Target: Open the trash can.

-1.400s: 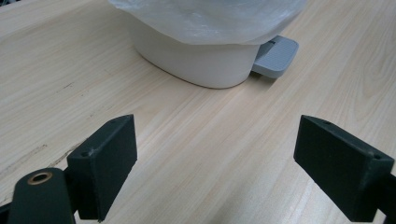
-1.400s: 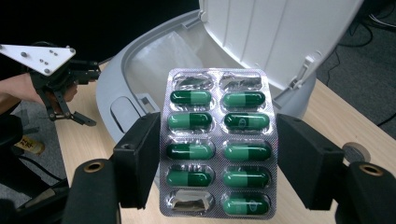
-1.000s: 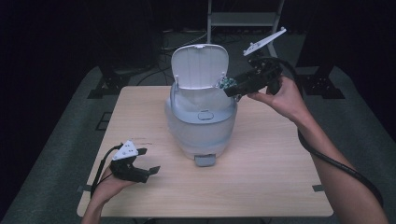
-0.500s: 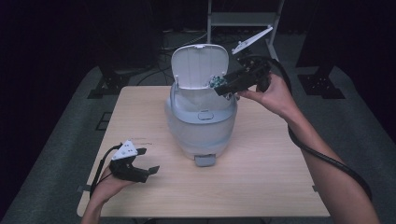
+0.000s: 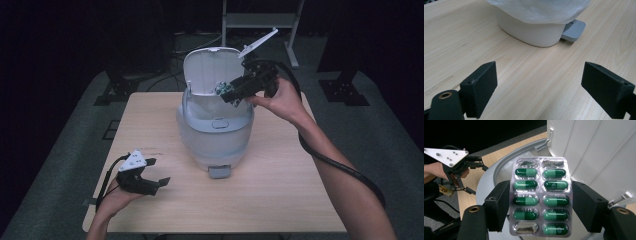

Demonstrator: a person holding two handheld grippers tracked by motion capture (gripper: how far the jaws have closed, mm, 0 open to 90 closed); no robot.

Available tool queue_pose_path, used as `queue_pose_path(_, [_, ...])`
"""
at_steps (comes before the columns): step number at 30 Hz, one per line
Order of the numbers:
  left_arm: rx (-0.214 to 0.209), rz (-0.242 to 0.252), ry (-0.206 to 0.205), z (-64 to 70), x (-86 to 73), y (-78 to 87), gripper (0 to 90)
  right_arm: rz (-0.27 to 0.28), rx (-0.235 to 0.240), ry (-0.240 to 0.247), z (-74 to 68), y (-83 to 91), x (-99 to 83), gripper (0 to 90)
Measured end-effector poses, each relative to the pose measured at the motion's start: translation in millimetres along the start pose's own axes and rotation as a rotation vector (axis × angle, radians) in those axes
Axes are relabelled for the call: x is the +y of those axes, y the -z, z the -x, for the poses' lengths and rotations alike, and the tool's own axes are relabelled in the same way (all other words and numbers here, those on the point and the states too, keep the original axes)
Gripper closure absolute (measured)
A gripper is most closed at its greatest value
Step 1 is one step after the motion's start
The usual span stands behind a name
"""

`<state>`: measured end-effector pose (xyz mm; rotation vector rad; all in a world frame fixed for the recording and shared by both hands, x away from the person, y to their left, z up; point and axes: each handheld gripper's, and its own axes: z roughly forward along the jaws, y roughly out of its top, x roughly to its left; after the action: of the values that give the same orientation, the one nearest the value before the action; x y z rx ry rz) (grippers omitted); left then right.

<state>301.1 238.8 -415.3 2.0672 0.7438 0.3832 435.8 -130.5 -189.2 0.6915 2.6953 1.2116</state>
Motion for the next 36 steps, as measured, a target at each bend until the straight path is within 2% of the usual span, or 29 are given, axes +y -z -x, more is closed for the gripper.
queue_pose_path(13, [-0.001,-0.005,0.002,-0.4,-0.6,0.3,12.5,-0.016,0.013,0.007,-0.3,-19.8,10.4,32.0])
queue_pose_path(15, [-0.001,-0.008,0.001,-0.5,-1.2,0.3,12.4,-0.02,0.004,0.011,-0.4,-23.6,12.1,27.4])
queue_pose_path(18, [0.0,-0.009,0.0,-0.2,-1.4,0.5,12.5,-0.018,0.008,0.005,0.5,-27.4,12.7,27.0])
queue_pose_path(26, [0.007,-0.015,-0.003,0.1,-2.0,-0.6,12.5,-0.021,0.007,0.003,3.1,-27.2,7.8,27.4])
queue_pose_path(36, [-0.001,-0.022,-0.004,1.0,-2.2,-2.8,12.4,-0.017,0.005,-0.008,6.3,-18.9,2.6,32.8])
